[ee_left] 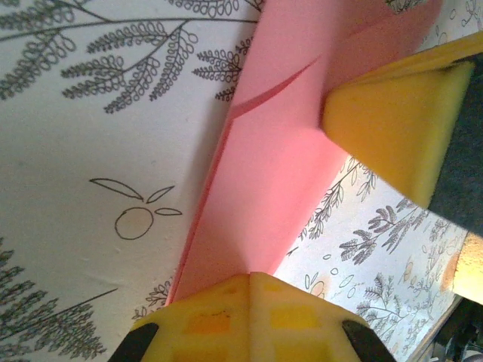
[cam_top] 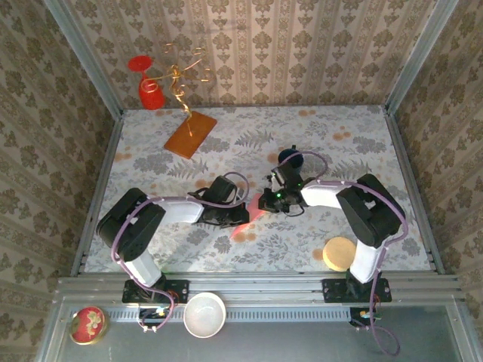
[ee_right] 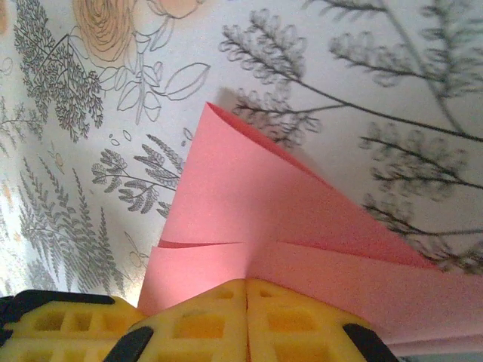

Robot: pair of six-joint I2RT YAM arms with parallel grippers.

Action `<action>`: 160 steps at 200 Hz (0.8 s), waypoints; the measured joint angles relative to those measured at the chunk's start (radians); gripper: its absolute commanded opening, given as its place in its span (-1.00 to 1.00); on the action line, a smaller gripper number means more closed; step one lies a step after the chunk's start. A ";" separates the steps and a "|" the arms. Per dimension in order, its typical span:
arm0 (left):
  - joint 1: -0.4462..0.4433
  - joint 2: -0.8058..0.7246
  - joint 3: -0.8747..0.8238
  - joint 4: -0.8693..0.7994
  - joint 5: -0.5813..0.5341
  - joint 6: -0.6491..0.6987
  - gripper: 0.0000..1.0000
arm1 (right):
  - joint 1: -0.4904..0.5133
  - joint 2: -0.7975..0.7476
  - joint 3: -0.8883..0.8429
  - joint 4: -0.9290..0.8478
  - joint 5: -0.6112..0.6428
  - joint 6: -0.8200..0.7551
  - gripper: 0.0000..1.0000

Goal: Fold a paper plane with a square sheet of paper (pick it up from the middle)
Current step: Fold the wing for the fifth time at the center of the table.

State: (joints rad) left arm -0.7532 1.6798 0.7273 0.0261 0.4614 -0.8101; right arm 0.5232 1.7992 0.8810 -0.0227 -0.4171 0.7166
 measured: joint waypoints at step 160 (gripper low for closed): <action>0.008 0.001 0.006 -0.031 0.037 0.025 -1.00 | -0.030 -0.247 -0.130 0.078 0.108 0.072 -0.78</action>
State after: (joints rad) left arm -0.7452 1.6810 0.7338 -0.0044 0.4984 -0.7853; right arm 0.4934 1.5520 0.7506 0.0551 -0.3096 0.7891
